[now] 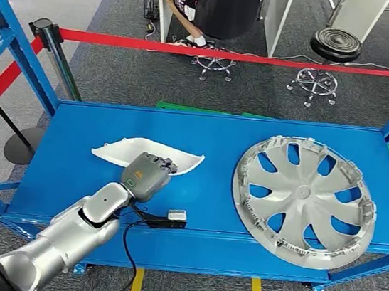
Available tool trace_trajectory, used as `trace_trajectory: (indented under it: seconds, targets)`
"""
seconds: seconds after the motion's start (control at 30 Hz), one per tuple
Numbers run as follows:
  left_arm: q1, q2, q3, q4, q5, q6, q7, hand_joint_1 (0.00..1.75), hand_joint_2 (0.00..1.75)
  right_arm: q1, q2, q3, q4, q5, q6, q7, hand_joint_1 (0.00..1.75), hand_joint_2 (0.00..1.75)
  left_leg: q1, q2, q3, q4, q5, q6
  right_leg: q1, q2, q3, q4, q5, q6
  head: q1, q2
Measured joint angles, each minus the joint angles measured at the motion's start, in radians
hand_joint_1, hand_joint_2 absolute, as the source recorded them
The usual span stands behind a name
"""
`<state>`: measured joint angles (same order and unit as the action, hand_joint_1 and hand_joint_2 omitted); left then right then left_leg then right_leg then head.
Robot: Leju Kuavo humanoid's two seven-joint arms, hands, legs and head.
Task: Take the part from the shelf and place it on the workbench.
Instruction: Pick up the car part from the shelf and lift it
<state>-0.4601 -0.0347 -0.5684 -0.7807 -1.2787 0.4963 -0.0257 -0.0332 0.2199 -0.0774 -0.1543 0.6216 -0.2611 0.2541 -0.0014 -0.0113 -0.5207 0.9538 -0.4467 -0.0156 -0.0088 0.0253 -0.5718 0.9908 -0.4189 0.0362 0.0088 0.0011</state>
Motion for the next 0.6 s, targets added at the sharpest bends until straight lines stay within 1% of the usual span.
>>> trace_trajectory:
  seconds: [0.07,0.13,0.17,0.2,0.23,0.27,0.3,0.33,0.37,0.4,0.43,0.53,0.6]
  targets:
    - [0.005,-0.001,0.006,-0.003,0.031,0.009,-0.023,1.75,1.75,0.0,0.0,0.0,0.0,0.001,0.0,0.0,0.0,0.0,0.0,0.0,0.0,0.0,0.0,0.0,0.0,0.0,0.0,0.0,0.0,0.0,0.0,0.0]
    - [0.024,-0.006,0.031,-0.021,0.146,0.014,-0.102,1.75,1.75,0.0,0.0,0.0,0.0,0.004,0.001,0.0,0.0,0.0,0.0,0.0,0.0,0.0,0.0,0.0,0.0,0.0,0.0,0.0,0.0,0.0,0.0,0.0]
    - [0.038,-0.012,0.05,-0.035,0.244,-0.006,-0.161,1.75,1.75,0.0,0.0,0.0,0.0,0.005,0.0,-0.001,0.0,0.0,0.0,0.0,0.0,0.0,0.0,0.0,0.0,0.0,0.0,0.0,0.0,0.0,0.0,0.0]
    - [0.054,-0.021,0.072,-0.056,0.368,-0.049,-0.228,1.75,1.75,0.0,0.0,0.0,0.0,0.007,-0.001,-0.004,0.0,0.0,0.0,0.0,0.0,0.0,0.0,0.0,0.0,0.0,0.0,0.0,0.0,0.0,0.0,0.0]
    - [0.075,-0.032,0.099,-0.088,0.517,-0.122,-0.294,1.75,1.75,0.0,0.0,0.0,0.0,0.009,-0.002,-0.008,0.0,0.0,0.0,0.0,0.0,0.0,0.0,0.0,0.0,0.0,0.001,0.0,0.0,0.0,0.0,0.0]
    - [0.099,-0.044,0.128,-0.131,0.684,-0.221,-0.359,1.75,1.75,0.0,0.0,0.0,0.0,0.012,-0.004,-0.013,0.0,0.0,-0.001,0.0,0.001,0.0,0.0,0.001,-0.001,-0.001,0.001,0.0,0.0,0.0,0.0,0.0]
    - [0.122,-0.057,0.159,-0.182,0.843,-0.322,-0.404,1.75,1.75,0.001,0.0,0.0,0.0,0.015,-0.006,-0.018,0.0,0.0,-0.001,-0.001,0.001,0.0,-0.001,0.001,-0.001,-0.002,0.002,0.0,-0.001,0.001,0.0,0.0]
    - [0.142,-0.069,0.185,-0.231,0.982,-0.412,-0.431,1.75,1.75,0.001,0.0,0.0,0.0,0.017,-0.008,-0.021,0.0,0.0,-0.001,-0.001,0.001,0.0,-0.001,0.002,-0.001,-0.003,0.003,0.0,-0.001,0.001,0.0,0.0]
    - [0.158,-0.078,0.204,-0.269,1.081,-0.471,-0.443,1.75,1.75,0.0,0.0,0.0,0.0,0.018,-0.008,-0.023,0.0,0.0,-0.001,-0.002,0.001,0.0,-0.001,0.002,-0.001,-0.003,0.003,0.0,-0.001,0.001,0.0,0.0]
    - [0.172,-0.087,0.217,-0.296,1.133,-0.502,-0.445,1.75,1.75,0.0,0.0,0.0,0.0,0.019,-0.009,-0.025,0.0,0.0,-0.001,-0.002,0.002,0.0,-0.002,0.002,-0.001,-0.003,0.004,0.0,-0.002,0.001,0.0,0.0]
    - [0.185,-0.093,0.228,-0.317,1.141,-0.513,-0.445,1.75,1.75,0.0,0.0,0.0,0.0,0.019,-0.01,-0.026,0.0,0.0,-0.002,-0.002,0.002,0.0,-0.002,0.002,-0.001,-0.003,0.004,0.0,-0.002,0.0,0.0,0.0]
    - [0.217,-0.103,0.251,-0.362,1.06,-0.513,-0.444,1.75,1.75,0.002,0.001,0.0,0.0,0.02,-0.01,-0.027,0.0,0.0,-0.002,-0.002,0.002,0.0,-0.001,0.003,-0.001,-0.002,0.003,0.0,-0.001,0.001,0.0,0.0]
    - [0.231,-0.106,0.262,-0.381,1.038,-0.516,-0.444,1.75,1.75,0.002,0.001,0.0,0.0,0.021,-0.01,-0.027,0.0,0.0,-0.002,-0.002,0.002,0.0,0.0,0.004,-0.001,-0.002,0.003,0.0,0.0,0.001,0.0,0.0]
